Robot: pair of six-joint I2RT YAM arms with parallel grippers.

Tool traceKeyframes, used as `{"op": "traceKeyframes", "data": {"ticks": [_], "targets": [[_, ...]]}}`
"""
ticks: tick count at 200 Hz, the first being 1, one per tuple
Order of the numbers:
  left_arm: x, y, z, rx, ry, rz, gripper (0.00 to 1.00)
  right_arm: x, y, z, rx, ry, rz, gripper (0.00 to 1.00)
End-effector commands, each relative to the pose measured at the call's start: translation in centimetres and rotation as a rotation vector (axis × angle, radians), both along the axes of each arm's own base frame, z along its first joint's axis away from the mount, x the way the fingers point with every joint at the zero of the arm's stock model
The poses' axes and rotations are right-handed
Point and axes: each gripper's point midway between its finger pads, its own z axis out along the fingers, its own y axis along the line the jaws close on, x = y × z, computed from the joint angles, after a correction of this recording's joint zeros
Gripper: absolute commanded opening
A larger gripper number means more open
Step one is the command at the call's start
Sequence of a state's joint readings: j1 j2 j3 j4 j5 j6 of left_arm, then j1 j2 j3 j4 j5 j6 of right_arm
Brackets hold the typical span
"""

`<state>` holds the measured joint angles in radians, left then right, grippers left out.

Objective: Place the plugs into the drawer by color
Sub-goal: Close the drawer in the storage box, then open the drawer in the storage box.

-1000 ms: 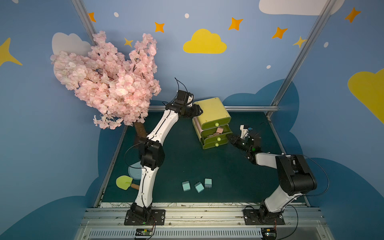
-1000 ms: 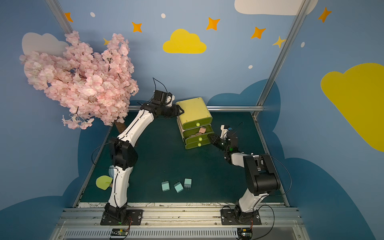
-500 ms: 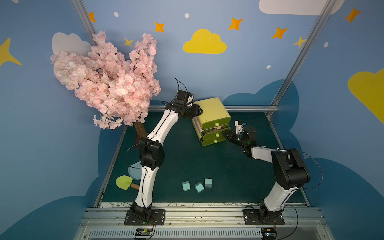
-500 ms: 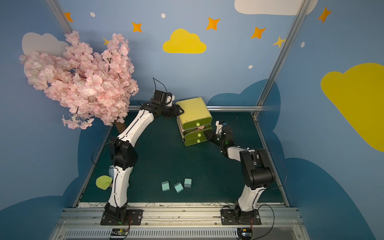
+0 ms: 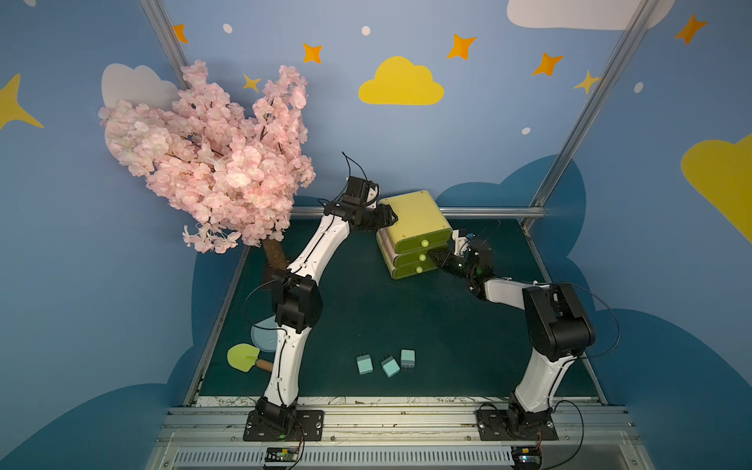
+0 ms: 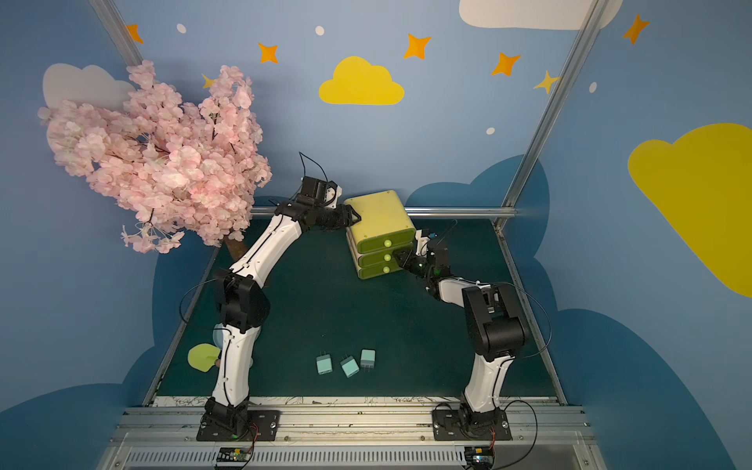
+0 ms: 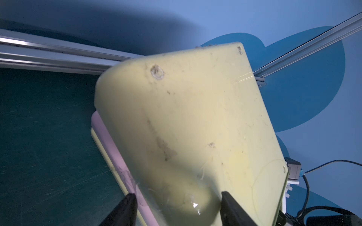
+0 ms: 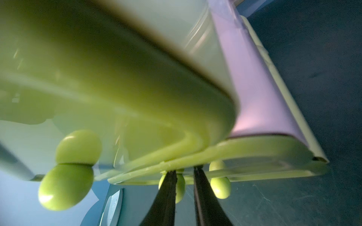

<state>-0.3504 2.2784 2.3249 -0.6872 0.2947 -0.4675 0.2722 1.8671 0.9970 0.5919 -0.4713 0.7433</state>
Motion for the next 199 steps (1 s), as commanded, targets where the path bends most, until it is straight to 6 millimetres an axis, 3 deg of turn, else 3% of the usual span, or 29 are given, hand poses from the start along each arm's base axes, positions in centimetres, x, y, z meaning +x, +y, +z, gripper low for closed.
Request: {"op": "traceKeyframes", "data": {"ticks": [1, 20, 78, 106, 199], "targets": [[-1.3, 0.6, -0.3, 0.063, 0.021, -0.002, 0.75, 0.6, 0.1, 0.6, 0.002, -0.04, 0.004, 0.24], [-0.8, 1.0, 1.4, 0.073, -0.035, -0.002, 0.78, -0.1, -0.1, 0.6, 0.017, -0.038, 0.005, 0.25], [1.6, 1.9, 2.9, 0.084, -0.116, 0.023, 0.84, -3.6, -0.6, -1.9, 0.1, 0.025, 0.01, 0.36], [2.4, 1.8, 3.0, 0.08, -0.134, 0.015, 0.85, -3.4, -0.3, -3.1, 0.133, 0.052, 0.014, 0.38], [3.4, 2.6, 0.1, 0.089, -0.077, 0.035, 0.84, -1.5, 0.7, -6.3, 0.299, 0.112, -0.006, 0.41]]}}
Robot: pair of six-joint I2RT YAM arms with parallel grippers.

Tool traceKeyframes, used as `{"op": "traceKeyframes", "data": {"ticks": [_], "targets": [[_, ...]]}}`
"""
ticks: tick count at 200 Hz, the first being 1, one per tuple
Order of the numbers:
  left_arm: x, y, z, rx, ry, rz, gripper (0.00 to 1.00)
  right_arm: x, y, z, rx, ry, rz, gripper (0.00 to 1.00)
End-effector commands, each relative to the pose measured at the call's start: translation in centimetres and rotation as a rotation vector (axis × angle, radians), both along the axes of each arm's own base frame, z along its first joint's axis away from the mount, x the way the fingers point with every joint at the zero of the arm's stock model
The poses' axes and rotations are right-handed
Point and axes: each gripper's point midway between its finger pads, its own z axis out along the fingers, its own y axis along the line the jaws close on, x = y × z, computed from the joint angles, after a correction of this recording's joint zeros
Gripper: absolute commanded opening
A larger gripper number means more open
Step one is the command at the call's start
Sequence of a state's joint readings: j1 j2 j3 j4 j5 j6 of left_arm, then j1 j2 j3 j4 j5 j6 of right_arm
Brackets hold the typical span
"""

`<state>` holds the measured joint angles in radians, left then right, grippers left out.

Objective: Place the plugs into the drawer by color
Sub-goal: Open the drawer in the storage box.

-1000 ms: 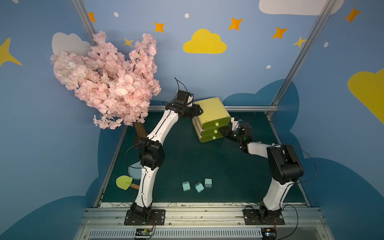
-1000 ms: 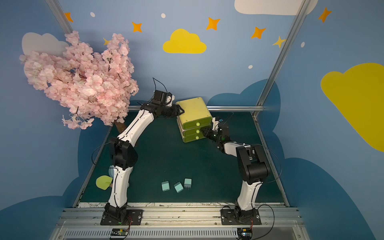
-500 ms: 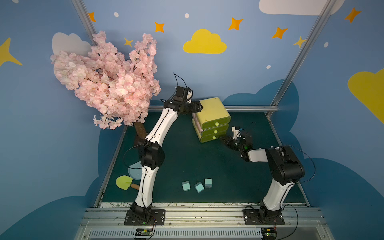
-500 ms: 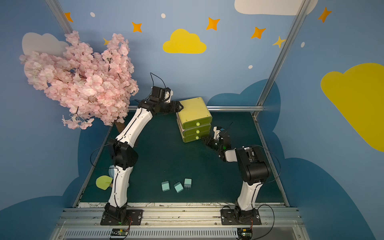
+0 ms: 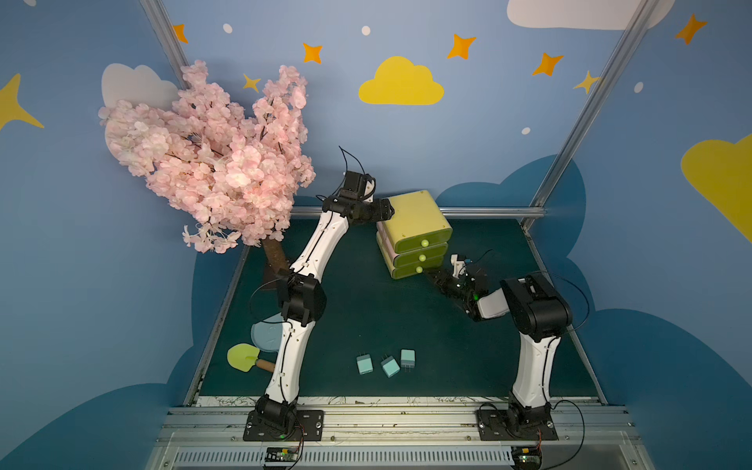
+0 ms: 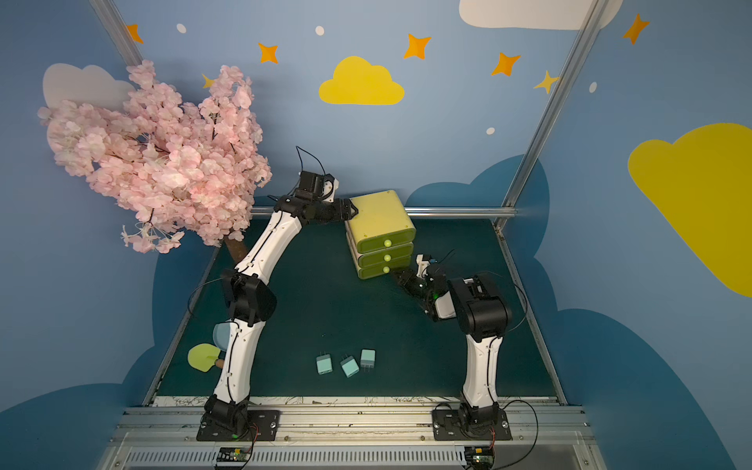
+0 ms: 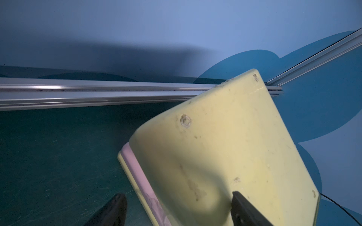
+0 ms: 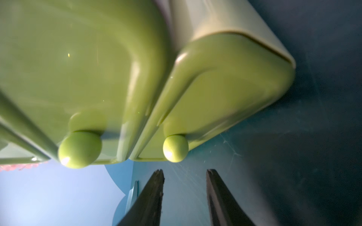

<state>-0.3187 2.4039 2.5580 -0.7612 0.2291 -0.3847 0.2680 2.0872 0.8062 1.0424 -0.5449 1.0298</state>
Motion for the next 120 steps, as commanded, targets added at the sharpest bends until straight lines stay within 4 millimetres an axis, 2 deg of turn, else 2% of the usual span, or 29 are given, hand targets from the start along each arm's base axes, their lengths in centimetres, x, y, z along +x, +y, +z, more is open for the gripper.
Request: {"op": "traceKeyframes", "data": {"ticks": [1, 61, 120], "targets": [[0.1, 0.6, -0.6, 0.012, 0.014, 0.005, 0.84, 1.3, 0.5, 1.8, 0.083, -0.062, -0.003, 0.41], [0.5, 1.6, -2.6, 0.024, 0.069, 0.043, 0.81, 2.1, 1.8, 0.7, 0.119, -0.041, 0.013, 0.44], [0.6, 2.3, -3.3, 0.027, 0.092, 0.061, 0.8, 2.2, 3.0, 0.6, 0.15, -0.037, 0.031, 0.44]]}}
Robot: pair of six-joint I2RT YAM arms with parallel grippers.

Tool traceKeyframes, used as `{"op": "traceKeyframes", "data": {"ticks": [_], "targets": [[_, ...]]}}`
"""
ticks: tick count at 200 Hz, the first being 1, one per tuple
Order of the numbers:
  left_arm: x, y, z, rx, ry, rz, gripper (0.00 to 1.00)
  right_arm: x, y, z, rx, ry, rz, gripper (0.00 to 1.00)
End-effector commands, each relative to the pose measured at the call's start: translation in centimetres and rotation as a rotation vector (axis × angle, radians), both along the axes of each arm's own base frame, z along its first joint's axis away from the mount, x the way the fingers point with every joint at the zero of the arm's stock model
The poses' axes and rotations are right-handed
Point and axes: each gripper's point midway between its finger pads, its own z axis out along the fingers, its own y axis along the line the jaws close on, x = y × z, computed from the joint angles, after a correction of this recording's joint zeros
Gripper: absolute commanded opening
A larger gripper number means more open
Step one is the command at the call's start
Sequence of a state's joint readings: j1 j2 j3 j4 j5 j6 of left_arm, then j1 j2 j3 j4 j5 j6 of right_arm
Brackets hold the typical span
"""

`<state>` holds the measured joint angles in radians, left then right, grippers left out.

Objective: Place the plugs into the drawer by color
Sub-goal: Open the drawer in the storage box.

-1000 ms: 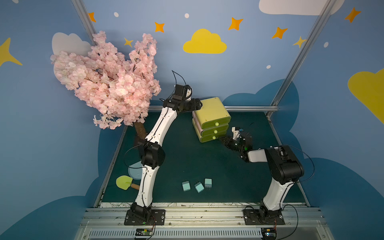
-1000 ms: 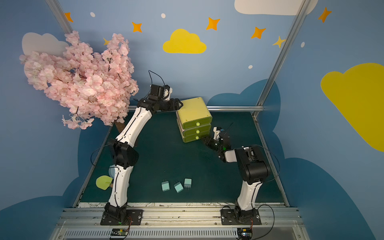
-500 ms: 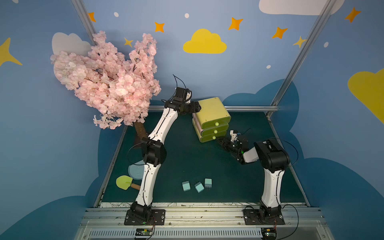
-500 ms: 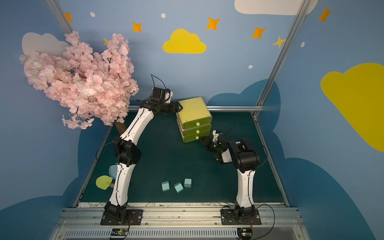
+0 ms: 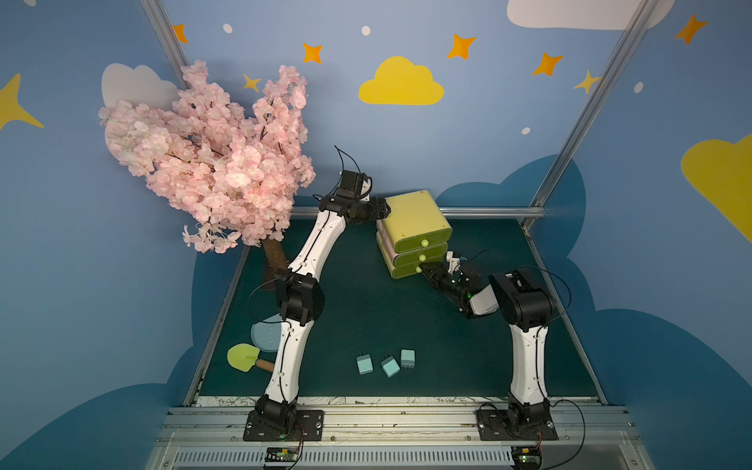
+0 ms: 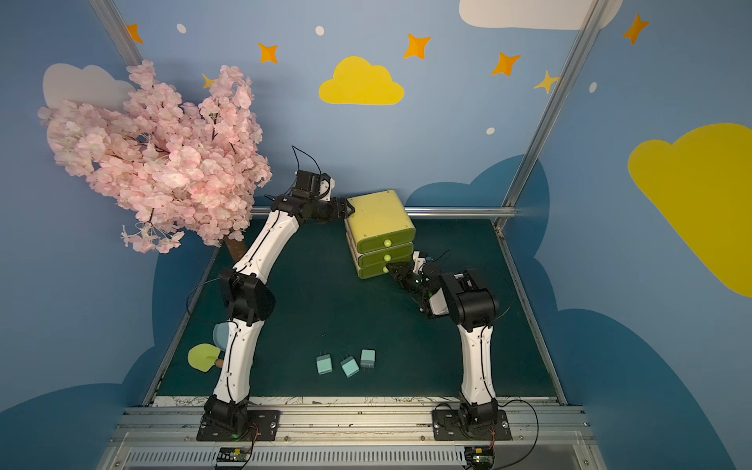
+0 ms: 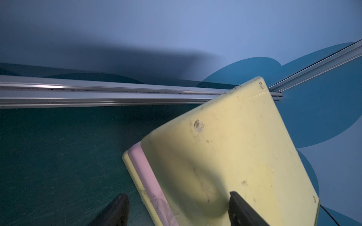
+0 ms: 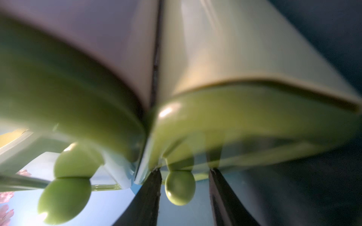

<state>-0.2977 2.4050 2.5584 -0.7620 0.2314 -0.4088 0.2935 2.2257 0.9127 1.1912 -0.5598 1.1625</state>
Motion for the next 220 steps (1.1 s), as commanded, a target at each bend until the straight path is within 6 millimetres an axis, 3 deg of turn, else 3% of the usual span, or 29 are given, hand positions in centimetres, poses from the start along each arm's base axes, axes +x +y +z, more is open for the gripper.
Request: {"op": "traceKeyframes", "data": {"ticks": [1, 65, 116, 183, 220], "targets": [[0.1, 1.0, -3.3, 0.041, 0.079, 0.026, 0.81, 0.1, 0.8, 0.5, 0.033, -0.029, 0.018, 0.44], [-0.2, 1.1, -3.5, 0.045, 0.088, 0.025, 0.8, 0.3, 1.2, -0.2, 0.049, -0.022, 0.019, 0.4], [-0.1, 1.2, -3.9, 0.049, 0.093, 0.024, 0.8, 0.4, 0.5, 1.2, 0.045, -0.059, 0.022, 0.21], [0.0, 1.4, -4.2, 0.051, 0.097, 0.027, 0.8, -2.8, -0.9, 3.0, -0.005, -0.054, -0.018, 0.09], [0.0, 1.3, -4.1, 0.044, 0.1, 0.025, 0.8, -5.1, -1.5, 1.1, -0.095, 0.067, -0.064, 0.09]]}}
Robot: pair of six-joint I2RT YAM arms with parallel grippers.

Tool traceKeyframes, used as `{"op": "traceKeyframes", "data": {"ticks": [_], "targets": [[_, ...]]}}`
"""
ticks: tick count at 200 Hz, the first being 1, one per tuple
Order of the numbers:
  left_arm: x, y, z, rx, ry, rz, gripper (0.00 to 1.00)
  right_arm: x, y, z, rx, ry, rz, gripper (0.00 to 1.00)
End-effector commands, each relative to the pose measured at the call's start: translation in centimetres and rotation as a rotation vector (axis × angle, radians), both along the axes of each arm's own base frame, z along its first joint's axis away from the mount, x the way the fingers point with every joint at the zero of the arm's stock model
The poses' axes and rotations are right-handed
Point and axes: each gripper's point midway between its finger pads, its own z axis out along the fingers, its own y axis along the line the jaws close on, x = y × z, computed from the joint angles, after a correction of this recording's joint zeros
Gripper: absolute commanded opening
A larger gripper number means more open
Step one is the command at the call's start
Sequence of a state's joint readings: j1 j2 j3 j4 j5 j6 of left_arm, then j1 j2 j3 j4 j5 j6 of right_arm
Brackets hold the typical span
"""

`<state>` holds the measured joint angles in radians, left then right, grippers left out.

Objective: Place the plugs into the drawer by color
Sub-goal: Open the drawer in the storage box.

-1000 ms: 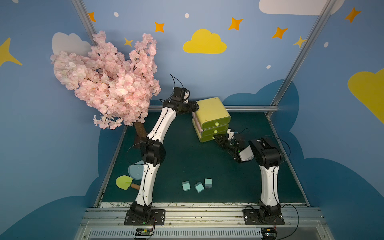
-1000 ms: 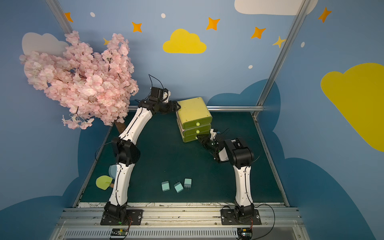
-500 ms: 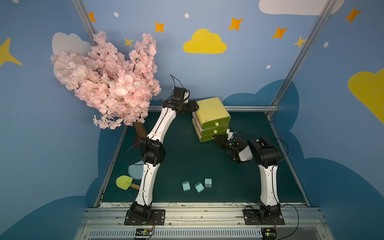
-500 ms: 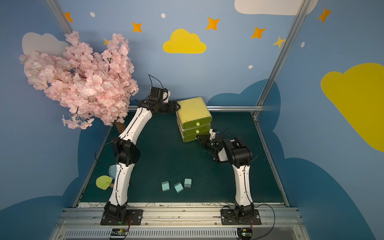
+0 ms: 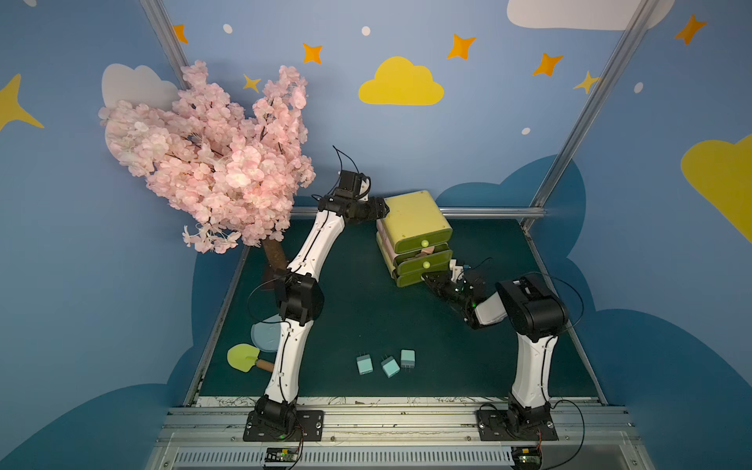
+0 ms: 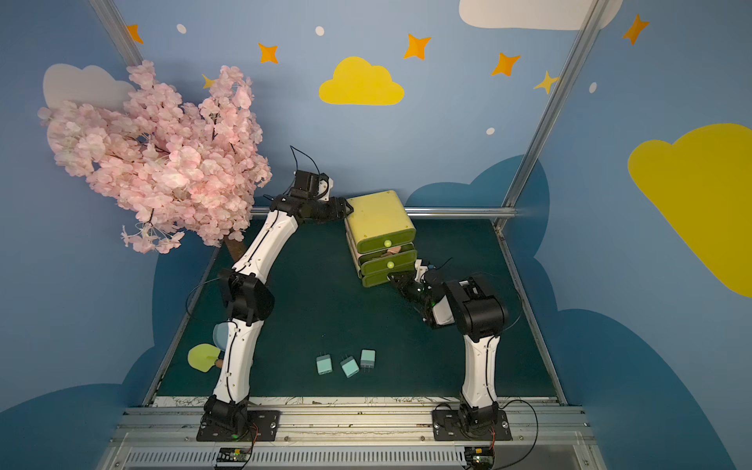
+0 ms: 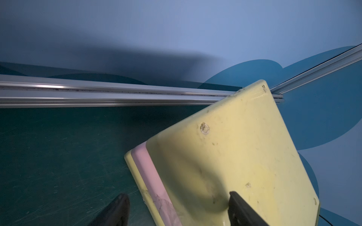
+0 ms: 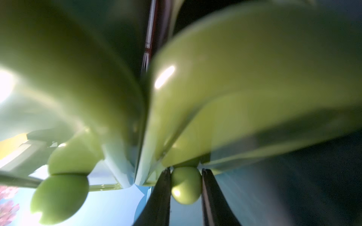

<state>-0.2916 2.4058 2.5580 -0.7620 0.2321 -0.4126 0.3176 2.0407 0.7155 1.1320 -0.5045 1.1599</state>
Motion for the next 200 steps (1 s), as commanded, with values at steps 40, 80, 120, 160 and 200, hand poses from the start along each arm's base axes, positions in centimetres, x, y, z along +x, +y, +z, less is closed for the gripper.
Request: {"op": "traceKeyframes", "data": {"ticks": [40, 80, 120, 160, 200], "targets": [[-0.4, 0.8, -3.7, 0.044, 0.093, 0.014, 0.8, -3.2, -1.7, -1.6, -0.097, 0.09, -0.057, 0.08], [-0.5, 0.5, -3.7, 0.041, 0.094, 0.009, 0.8, -5.1, -2.2, -2.6, -0.146, 0.118, -0.051, 0.08], [-0.5, 0.6, -3.7, 0.048, 0.091, 0.011, 0.8, -7.2, -3.2, -3.6, -0.189, 0.14, -0.051, 0.1], [-0.5, 0.4, -4.0, 0.045, 0.098, 0.007, 0.8, -7.2, -3.3, -2.0, -0.219, 0.074, -0.034, 0.25], [-0.4, 0.4, -3.8, 0.046, 0.09, 0.008, 0.8, -9.1, -4.5, -1.1, -0.298, 0.062, -0.038, 0.24]]}}
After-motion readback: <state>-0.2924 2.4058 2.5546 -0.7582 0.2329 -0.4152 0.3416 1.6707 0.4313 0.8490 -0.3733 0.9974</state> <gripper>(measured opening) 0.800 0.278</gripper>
